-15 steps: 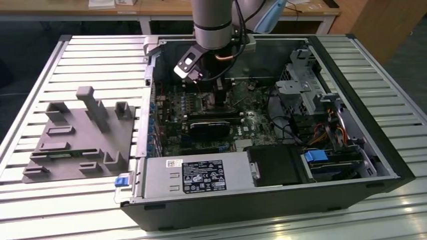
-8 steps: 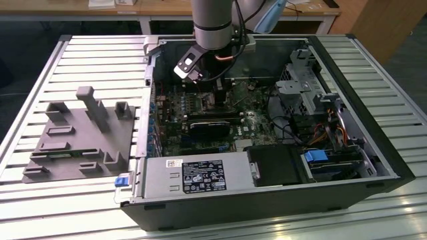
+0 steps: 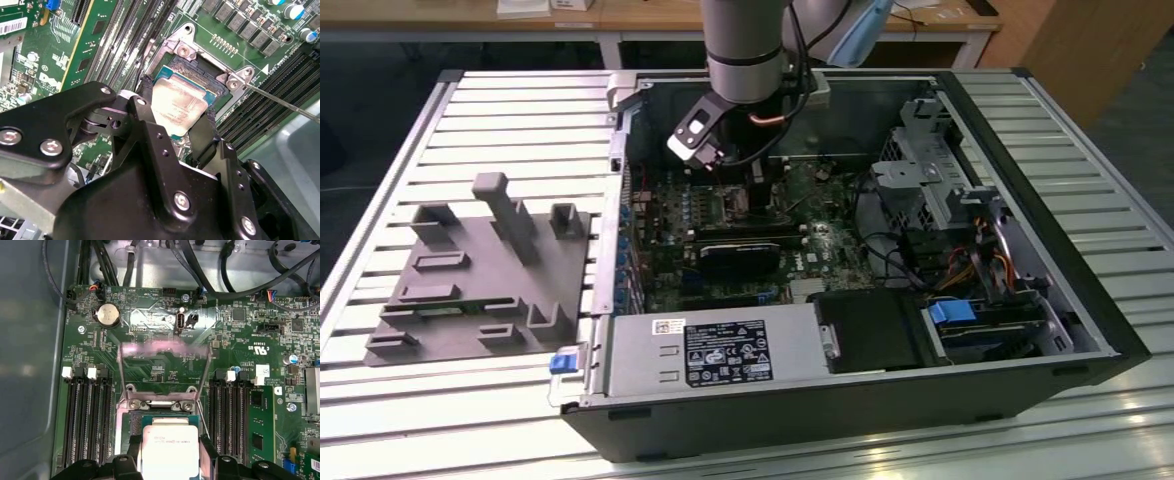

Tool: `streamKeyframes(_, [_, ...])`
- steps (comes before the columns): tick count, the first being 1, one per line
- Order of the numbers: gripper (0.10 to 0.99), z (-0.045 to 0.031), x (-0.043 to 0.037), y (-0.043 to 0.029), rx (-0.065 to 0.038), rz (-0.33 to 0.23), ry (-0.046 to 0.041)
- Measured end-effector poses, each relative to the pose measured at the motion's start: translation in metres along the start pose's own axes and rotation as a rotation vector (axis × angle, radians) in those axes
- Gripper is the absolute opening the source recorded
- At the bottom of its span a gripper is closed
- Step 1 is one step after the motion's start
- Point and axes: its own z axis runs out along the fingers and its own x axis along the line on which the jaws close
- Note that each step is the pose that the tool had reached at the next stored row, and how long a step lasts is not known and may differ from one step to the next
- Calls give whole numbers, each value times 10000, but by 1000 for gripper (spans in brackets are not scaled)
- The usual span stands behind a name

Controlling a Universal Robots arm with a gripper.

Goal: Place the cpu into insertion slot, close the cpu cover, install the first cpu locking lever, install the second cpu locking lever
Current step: 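Place the cpu into insertion slot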

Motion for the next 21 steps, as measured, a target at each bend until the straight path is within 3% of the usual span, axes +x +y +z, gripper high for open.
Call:
streamKeyframes(5, [537, 5, 1, -1, -2, 11, 86])
streamKeyframes(21, [537, 83, 8, -32, -1, 13, 97])
